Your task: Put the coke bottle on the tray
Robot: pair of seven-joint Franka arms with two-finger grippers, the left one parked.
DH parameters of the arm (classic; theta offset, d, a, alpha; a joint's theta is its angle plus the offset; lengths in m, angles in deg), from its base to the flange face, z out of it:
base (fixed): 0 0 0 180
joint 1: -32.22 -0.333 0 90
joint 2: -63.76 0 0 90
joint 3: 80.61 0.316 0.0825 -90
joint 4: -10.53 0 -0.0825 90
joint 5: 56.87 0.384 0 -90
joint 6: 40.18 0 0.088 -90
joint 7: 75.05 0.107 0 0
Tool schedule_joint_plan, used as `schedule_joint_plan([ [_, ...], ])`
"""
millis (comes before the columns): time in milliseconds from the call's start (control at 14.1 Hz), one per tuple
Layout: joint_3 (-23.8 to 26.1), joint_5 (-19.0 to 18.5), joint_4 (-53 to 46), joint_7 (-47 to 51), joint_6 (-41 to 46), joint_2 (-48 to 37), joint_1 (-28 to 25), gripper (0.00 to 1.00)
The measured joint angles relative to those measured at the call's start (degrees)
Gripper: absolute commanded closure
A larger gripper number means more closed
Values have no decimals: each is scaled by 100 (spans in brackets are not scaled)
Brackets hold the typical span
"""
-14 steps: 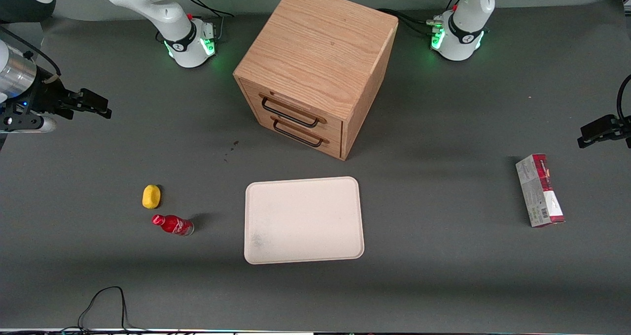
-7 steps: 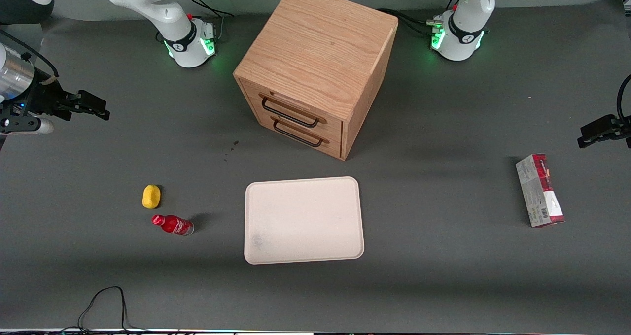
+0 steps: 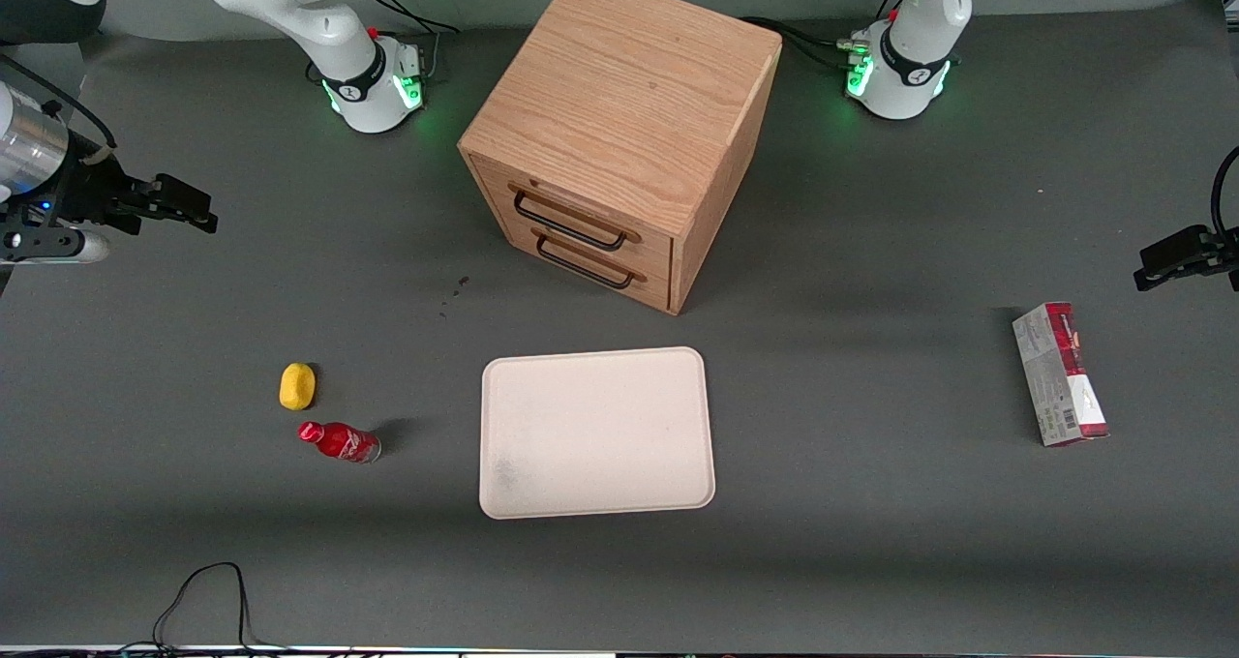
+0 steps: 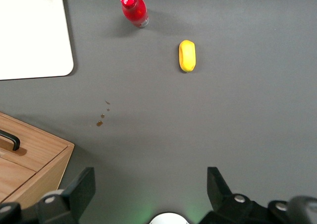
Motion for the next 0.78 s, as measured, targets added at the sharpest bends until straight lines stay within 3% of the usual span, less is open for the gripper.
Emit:
schedule_joint_plan([
  [781,110,238,-2022,34,428,1862,-81,0],
])
